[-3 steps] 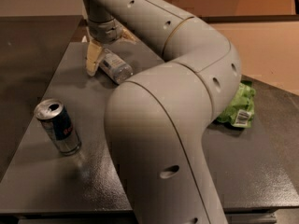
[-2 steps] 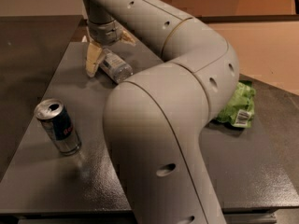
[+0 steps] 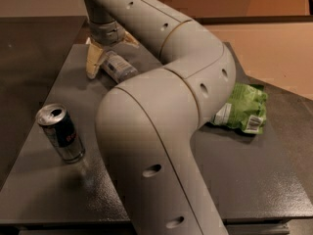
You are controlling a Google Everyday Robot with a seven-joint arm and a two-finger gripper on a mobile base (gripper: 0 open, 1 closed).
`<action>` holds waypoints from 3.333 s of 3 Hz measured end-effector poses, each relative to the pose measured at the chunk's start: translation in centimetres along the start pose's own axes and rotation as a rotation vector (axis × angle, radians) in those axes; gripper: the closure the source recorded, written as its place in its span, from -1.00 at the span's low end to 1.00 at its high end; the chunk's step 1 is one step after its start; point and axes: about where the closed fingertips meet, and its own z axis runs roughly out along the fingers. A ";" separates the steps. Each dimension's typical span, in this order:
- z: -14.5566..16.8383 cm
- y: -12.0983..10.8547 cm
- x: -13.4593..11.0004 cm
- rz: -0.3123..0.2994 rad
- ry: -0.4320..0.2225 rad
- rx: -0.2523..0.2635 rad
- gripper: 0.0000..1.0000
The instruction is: Place blue plastic bottle upright
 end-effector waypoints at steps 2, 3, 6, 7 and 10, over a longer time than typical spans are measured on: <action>0.0 0.0 -0.9 0.017 -0.007 0.000 -0.16; -0.7 -0.3 -0.3 0.014 -0.024 -0.007 0.28; -8.7 3.1 0.7 -0.292 -0.345 -0.182 1.00; -11.1 5.5 0.7 -0.442 -0.527 -0.288 1.00; -15.0 9.6 2.0 -0.615 -1.040 -0.522 1.00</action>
Offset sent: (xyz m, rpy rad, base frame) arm -0.0166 -0.0134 0.0127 -0.0602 0.0798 -0.0345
